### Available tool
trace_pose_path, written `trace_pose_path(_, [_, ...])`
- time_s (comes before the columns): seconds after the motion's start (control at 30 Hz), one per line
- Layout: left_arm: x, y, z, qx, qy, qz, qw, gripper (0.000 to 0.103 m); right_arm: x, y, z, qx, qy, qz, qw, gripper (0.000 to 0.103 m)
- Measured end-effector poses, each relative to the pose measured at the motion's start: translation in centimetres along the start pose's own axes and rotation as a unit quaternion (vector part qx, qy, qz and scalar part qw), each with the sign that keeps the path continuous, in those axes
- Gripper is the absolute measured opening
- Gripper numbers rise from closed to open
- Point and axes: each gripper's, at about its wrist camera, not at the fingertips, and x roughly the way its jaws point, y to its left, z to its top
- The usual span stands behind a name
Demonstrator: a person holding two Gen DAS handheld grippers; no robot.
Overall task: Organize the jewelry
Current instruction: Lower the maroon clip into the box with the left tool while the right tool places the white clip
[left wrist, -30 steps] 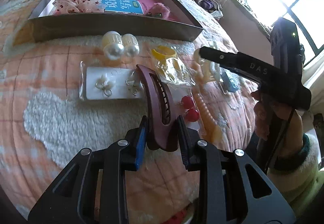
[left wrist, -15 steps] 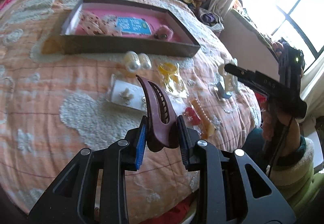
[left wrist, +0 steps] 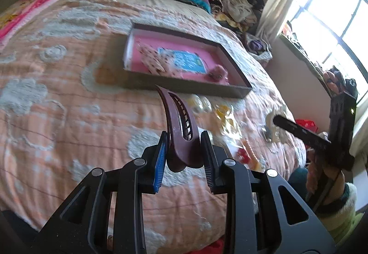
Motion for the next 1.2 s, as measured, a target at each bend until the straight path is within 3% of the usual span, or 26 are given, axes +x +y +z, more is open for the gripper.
trace_pose_path(0.53, [-1.2, 0.4, 4.5, 0.020, -0.034, 0.027, 0.9989, 0.021, 0.7, 5.5, 1.9, -0.059, -0.007, 0.032, 0.998, 0.045])
trace_pose_path(1.2, [0.5, -3.9, 10.4, 0.062, -0.061, 0.005, 0.9962, 0.021, -2.2, 3.4, 7.6, -0.060, -0.071, 0.004, 0.996, 0.045])
